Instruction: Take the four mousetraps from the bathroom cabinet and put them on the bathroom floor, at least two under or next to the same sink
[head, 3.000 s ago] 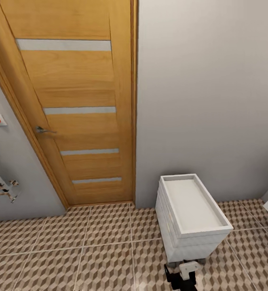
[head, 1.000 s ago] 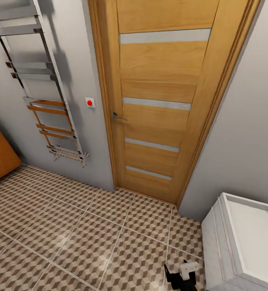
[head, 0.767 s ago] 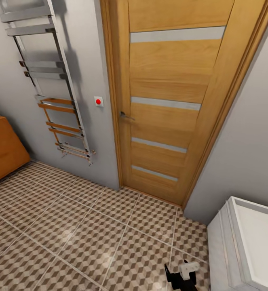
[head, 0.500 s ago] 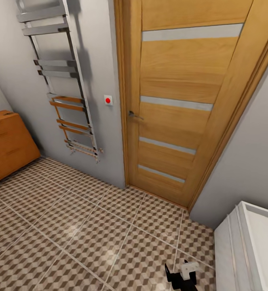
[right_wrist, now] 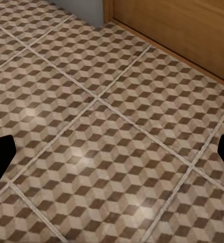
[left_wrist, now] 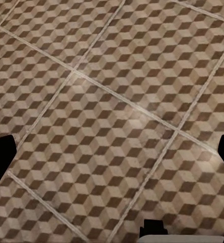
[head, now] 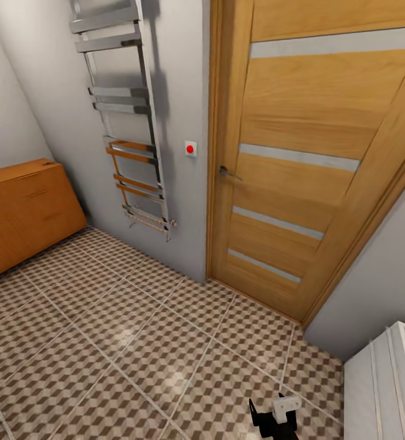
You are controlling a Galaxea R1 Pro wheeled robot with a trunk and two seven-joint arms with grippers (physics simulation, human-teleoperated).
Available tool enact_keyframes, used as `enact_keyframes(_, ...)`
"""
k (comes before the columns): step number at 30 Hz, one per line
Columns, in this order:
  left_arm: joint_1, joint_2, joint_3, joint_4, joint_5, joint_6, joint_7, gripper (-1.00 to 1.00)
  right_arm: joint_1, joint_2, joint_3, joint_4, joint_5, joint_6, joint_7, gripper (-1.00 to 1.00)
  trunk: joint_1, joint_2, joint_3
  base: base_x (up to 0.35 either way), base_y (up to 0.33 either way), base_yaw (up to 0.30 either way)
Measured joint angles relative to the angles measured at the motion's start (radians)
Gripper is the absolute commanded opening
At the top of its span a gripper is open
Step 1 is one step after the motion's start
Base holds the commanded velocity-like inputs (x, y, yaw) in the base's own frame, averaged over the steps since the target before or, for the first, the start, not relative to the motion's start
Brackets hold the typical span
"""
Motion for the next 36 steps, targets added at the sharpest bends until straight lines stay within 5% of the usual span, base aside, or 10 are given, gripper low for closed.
enact_keyframes(15,0.000,0.000,0.000,0.000,0.000,0.000,0.000,1.00,0.000,0.000,0.001,0.000,0.000,0.001,0.000,1.00,0.000,0.000,-0.009,0.052,0.000,0.241)
enact_keyframes(36,0.000,0.001,0.000,0.000,0.000,0.000,0.000,1.00,0.000,0.000,0.001,0.000,0.000,0.002,0.000,1.00,0.000,0.000,-0.023,0.281,0.056,0.241)
